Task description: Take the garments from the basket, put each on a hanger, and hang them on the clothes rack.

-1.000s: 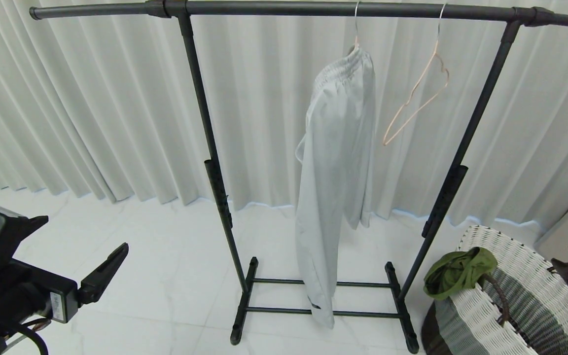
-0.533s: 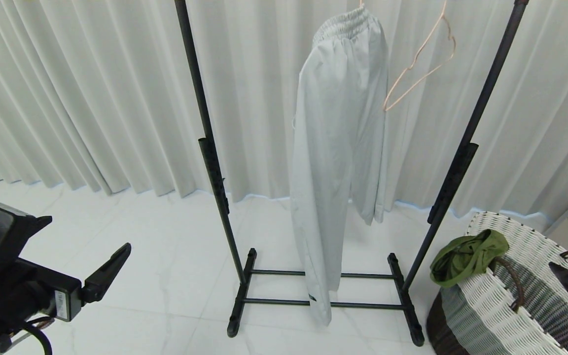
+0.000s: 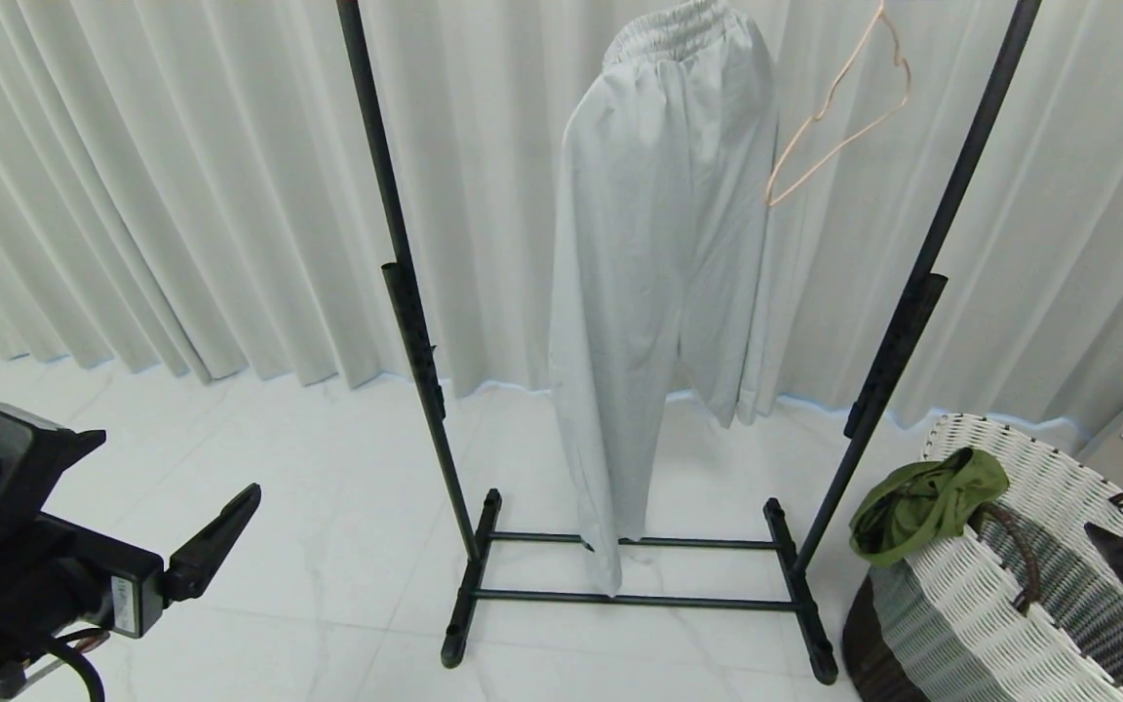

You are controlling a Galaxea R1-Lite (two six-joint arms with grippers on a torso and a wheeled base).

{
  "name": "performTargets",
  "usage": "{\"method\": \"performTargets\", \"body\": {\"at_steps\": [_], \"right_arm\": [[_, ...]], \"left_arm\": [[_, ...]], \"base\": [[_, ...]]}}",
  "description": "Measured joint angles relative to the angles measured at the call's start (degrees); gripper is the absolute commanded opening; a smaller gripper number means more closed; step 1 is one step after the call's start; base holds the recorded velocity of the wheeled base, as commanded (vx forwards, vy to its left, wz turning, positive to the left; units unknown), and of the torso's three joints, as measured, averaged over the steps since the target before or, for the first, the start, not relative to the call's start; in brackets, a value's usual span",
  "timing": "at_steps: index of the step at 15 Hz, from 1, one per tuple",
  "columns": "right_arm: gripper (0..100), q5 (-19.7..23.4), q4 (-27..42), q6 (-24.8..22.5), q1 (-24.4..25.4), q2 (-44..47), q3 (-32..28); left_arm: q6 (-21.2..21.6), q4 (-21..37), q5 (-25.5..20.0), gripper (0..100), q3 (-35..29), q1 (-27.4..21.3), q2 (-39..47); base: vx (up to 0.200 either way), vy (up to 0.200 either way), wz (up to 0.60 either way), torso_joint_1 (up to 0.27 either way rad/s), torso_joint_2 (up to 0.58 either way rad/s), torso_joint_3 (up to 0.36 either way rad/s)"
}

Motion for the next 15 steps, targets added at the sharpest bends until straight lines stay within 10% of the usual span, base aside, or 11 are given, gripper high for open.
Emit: {"method": "performTargets", "body": {"at_steps": [6, 15], "right_arm": [[100, 0.1, 0.0, 0.0, 0.0, 0.4, 0.1], [100, 2.7, -2.0, 0.4, 0.1, 2.1, 0.0]], "left_arm": [[0.0, 0.0, -0.1, 100, 0.1, 0.0, 0.4], [-0.2, 0.0, -0.1, 100, -0.7, 0.0, 2.2]], "base": [[0.000, -0.167, 0.00, 0.000, 0.01, 0.001], [0.200, 0.000, 0.00, 0.001, 0.00, 0.002]]}}
